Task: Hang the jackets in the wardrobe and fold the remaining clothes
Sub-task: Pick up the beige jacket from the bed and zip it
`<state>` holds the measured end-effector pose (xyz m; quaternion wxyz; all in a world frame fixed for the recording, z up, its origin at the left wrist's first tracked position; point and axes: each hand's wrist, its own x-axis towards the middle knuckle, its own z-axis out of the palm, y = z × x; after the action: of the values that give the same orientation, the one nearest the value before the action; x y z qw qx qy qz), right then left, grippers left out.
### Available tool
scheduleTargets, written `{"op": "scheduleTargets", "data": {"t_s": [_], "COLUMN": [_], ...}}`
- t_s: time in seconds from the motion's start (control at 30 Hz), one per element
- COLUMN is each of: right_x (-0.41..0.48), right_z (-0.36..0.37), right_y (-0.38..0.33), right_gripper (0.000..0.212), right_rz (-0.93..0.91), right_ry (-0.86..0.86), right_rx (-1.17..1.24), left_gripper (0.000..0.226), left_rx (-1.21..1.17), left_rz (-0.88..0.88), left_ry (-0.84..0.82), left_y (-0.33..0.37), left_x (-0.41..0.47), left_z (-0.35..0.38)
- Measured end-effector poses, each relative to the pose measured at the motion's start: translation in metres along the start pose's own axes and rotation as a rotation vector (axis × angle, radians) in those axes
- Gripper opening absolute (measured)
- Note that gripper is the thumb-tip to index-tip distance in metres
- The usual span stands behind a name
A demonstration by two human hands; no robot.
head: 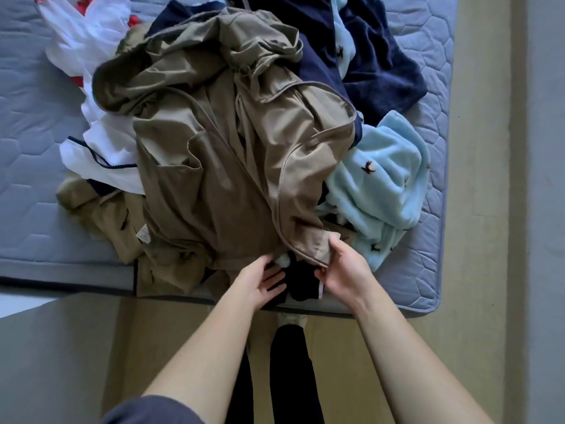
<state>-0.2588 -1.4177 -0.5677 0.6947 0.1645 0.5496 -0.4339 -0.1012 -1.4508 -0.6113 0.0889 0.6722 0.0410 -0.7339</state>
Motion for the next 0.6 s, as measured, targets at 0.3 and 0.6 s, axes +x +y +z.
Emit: {"op": "scheduleTargets", "data": {"t_s": [0.3, 0.6], "right_x": [0.010, -0.033], "right_z": [-0.005, 0.036], "right_y": [0.011, 0.027], "right_gripper": [0.009, 0.013], "right_rz": [-0.146, -0.012], "right_ry": [-0.132, -0.175], "right_rx": [-0.024, -0.028], "left_gripper": [0.011, 0.016], "left_rx": [-0.406, -0.439], "left_rz": [0.160, 0.240], "left_ry": [-0.055, -0.254], "left_y": [-0.005, 0.019], "left_x": [0.017, -0.072], "left_z": [-0.013, -0.046]}}
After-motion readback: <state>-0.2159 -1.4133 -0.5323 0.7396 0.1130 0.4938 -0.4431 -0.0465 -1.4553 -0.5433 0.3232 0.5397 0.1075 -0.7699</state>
